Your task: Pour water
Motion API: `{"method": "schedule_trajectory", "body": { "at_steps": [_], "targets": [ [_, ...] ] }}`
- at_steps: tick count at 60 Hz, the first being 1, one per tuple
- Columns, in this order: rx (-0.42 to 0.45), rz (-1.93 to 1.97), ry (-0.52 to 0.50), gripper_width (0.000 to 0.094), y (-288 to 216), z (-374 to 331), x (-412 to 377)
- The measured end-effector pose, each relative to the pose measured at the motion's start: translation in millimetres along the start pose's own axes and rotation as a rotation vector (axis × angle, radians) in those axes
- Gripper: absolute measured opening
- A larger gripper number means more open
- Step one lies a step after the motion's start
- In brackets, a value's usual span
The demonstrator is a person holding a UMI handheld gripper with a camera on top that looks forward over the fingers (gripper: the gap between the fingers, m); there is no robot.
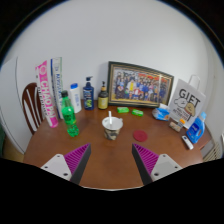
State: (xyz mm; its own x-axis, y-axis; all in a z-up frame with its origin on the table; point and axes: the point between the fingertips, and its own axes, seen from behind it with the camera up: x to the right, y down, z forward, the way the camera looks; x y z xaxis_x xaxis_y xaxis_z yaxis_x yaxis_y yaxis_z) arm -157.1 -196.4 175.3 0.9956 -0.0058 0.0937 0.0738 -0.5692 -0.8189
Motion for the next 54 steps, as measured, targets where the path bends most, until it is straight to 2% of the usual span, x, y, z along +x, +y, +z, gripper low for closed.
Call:
{"method": "schedule_trajectory", "body": {
  "at_steps": [7,13,24,34,37,42,48,50,54],
  "targets": [
    [0.067,0.0,-0.128,0.0859,-15.3,25.9,-97.4],
    [0.127,0.022,-0.182,0.0854,-32.5,59.4,-156.9],
    [0.219,0.078,-0.141,0.0859,-65.4,136.6,-202.9],
    [0.234,0.1,-0.08,0.084,-70.7,188.8,-208.7],
    [0.238,0.105,-0.066,0.0778,-70.3,199.5,-208.4],
    [0.26,0.099,-0.035,0.0547,-72.9,208.5,-203.0],
    [0.284,0.086,-0.036,0.0483,-75.4,210.5,-202.7],
    [0.287,0.081,-0.039,0.0418,-76.2,211.1,-202.3],
    [0.303,0.071,-0.018,0.0371,-78.5,210.5,-196.2]
  ]
}}
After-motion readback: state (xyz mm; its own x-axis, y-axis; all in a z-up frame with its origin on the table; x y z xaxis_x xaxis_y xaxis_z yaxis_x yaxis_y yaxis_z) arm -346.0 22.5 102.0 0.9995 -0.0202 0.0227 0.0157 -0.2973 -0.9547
